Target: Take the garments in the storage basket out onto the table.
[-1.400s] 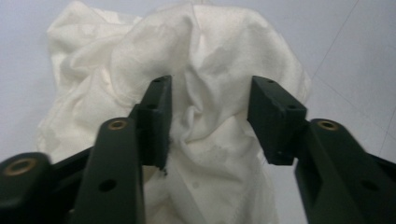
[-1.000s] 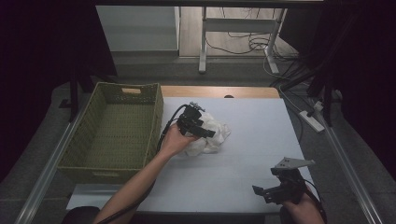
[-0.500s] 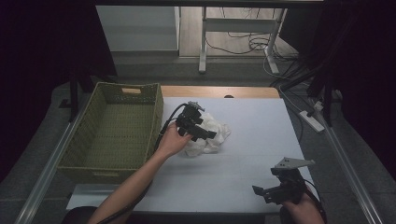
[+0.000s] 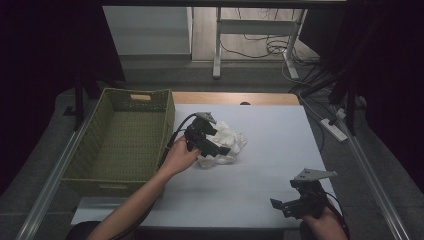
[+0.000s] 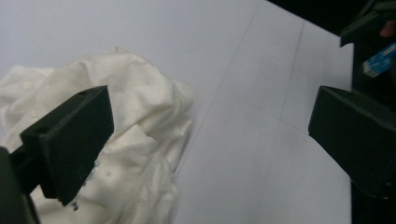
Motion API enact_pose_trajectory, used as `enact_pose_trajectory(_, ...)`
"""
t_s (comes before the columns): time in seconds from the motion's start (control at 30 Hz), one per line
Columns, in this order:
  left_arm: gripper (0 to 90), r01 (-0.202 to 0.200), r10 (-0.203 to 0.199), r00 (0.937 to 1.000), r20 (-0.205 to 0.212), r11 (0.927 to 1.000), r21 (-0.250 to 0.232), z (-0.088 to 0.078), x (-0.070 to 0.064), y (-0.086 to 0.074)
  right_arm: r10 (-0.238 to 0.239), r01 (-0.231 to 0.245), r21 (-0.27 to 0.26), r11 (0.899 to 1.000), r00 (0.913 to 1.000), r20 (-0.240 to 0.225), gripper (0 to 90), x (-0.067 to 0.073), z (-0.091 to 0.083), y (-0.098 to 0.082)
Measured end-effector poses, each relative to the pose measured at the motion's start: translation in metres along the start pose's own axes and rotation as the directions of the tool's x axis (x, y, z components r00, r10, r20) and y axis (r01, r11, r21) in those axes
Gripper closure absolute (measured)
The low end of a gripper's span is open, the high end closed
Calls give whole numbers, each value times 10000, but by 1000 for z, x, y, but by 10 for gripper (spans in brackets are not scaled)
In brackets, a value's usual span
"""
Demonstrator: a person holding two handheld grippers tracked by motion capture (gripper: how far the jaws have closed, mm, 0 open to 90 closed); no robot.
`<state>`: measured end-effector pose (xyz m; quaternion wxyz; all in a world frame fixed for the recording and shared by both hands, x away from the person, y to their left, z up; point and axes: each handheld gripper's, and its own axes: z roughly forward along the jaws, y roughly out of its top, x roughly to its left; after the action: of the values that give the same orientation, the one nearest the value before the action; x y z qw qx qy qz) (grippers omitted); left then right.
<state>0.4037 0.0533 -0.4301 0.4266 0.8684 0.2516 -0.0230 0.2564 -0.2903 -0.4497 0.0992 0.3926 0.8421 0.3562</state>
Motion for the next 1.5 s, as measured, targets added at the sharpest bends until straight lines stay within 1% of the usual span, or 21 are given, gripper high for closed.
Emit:
enact_pose_trajectory(0.07, 4, 52, -51, 9999, 123, 10000, -69, -2, -1, -2, -23, 23, 12, 10000, 10000, 16, 9, 0, 0, 0)
enact_pose_trajectory(0.13, 0, 210, -204, 9994, 277, 9995, -245, -4, -2, -6, -15, 15, 11, 10000, 10000, 15, 9, 0, 0, 0)
enact_pose_trajectory(0.17, 0, 338, -324, 9988, 380, 9988, -362, -4, -2, -9, -13, 13, 10, 10000, 10000, 17, 9, 0, 0, 0)
enact_pose_trajectory(0.2, 0, 453, -420, 9972, 612, 9975, -535, -4, -2, -12, -16, 16, 14, 10000, 10000, 22, 9, 0, 0, 0)
enact_pose_trajectory(0.23, 0, 453, -420, 9972, 612, 9975, -535, -4, -2, -12, -16, 16, 14, 10000, 10000, 22, 9, 0, 0, 0)
enact_pose_trajectory(0.27, 0, 523, -481, 9967, 655, 9965, -645, -5, -2, -15, -12, 12, 14, 10000, 10000, 25, 9, 0, 0, 0)
enact_pose_trajectory(0.33, 0, 543, -499, 9963, 698, 9965, -631, -5, -3, -18, -14, 14, 3, 10000, 10000, 24, 9, 0, 0, 0)
enact_pose_trajectory(0.37, 0, 465, -432, 9970, 647, 9977, -501, -6, -4, -19, -8, 8, -43, 10000, 10000, 9, 9, 0, 0, 0)
enact_pose_trajectory(0.43, 0, 421, -393, 9978, 527, 9977, -535, -8, -7, -22, 2, -2, -45, 10000, 10000, 9, 9, 0, -1, 0)
enact_pose_trajectory(0.6, 0, 658, -616, 9958, 674, 9959, -619, -13, -12, -28, -54, 54, -41, 10000, 10000, 11, 9, 1, -1, 0)
enact_pose_trajectory(0.7, 0, 511, -477, 9972, 579, 9970, -580, -16, -19, -31, -71, 71, -99, 9999, 10000, 1, 9, 0, -1, 0)
enact_pose_trajectory(0.83, 0, 333, -294, 9970, 709, 9980, -542, -17, -28, -36, -3, 2, -147, 9999, 10000, -25, 9, 0, -2, 0)
enact_pose_trajectory(0.93, 0, 203, -178, 9976, 669, 9991, -371, -18, -36, -41, -16, 15, -160, 9999, 10000, -46, 9, 0, -2, -1)
enact_pose_trajectory(1.0, 0, 172, -148, 9977, 656, 9992, -353, -19, -41, -43, -8, 7, -174, 9998, 10000, -54, 9, 0, -2, -1)
enact_pose_trajectory(1.1, 0, 182, -145, 9969, 774, 9987, -471, -21, -49, -50, -37, 36, -211, 9998, 10000, -42, 9, 0, -3, -1)
enact_pose_trajectory(1.17, 0, 126, -94, 9971, 755, 9990, -420, -22, -55, -55, -34, 33, -233, 9997, 10000, -49, 9, 0, -3, -1)
enact_pose_trajectory(1.27, 0, 200, -153, 9966, 804, 9982, -572, -24, -63, -64, -30, 29, -219, 9998, 10000, -50, 9, 0, -3, -1)
enact_pose_trajectory(1.3, 0, 209, -162, 9967, 800, 9980, -590, -25, -68, -70, -33, 32, -227, 9997, 10000, -61, 9, 0, -3, -1)
enact_pose_trajectory(1.33, 0, 209, -162, 9967, 800, 9980, -590, -25, -68, -70, -33, 32, -227, 9997, 10000, -61, 9, 0, -3, -1)
enact_pose_trajectory(1.43, 0, -61, 86, 9977, 668, 9993, -378, -25, -79, -78, -7, 5, -244, 9997, 10000, -84, 9, 0, -3, -1)
enact_pose_trajectory(1.5, 0, -186, 209, 9976, 657, 9992, -357, -26, -86, -83, 0, -2, -252, 9997, 10000, -83, 9, 0, -3, -1)
